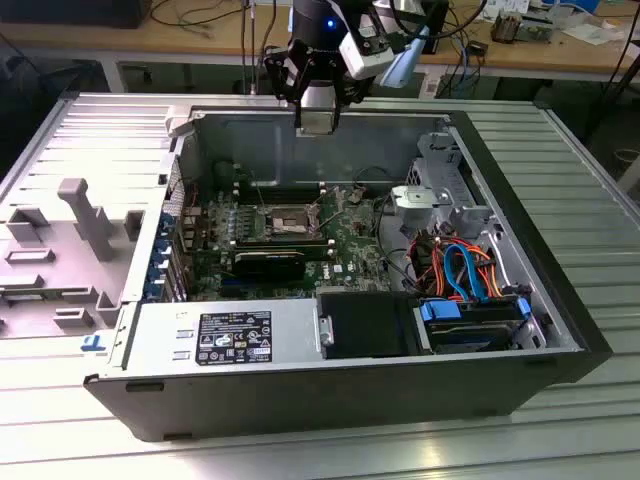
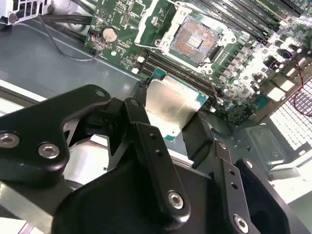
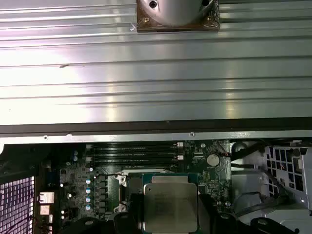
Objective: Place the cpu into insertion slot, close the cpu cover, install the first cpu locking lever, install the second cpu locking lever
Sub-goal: 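Place the cpu into insertion slot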
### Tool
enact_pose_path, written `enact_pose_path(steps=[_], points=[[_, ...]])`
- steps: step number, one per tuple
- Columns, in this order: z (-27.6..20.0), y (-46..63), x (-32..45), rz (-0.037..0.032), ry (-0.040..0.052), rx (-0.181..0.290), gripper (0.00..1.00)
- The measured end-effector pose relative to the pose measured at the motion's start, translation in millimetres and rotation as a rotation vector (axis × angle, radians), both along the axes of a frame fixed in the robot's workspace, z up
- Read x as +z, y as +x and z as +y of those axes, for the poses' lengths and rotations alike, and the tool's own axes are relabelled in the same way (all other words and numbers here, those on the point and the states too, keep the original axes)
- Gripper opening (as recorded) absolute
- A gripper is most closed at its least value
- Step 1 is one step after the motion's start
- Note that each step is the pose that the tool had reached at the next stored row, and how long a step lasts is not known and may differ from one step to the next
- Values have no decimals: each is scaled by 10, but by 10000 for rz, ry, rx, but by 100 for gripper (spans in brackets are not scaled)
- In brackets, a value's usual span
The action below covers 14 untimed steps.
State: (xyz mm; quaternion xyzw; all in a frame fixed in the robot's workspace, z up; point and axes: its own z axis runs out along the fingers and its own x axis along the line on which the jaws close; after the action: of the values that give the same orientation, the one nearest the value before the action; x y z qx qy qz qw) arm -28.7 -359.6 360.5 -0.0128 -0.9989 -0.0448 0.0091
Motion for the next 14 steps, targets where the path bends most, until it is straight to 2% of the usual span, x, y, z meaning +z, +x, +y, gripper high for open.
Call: enact_pose_path(steps=[14], points=[[-3, -8, -20, 0, -1, 1, 54]])
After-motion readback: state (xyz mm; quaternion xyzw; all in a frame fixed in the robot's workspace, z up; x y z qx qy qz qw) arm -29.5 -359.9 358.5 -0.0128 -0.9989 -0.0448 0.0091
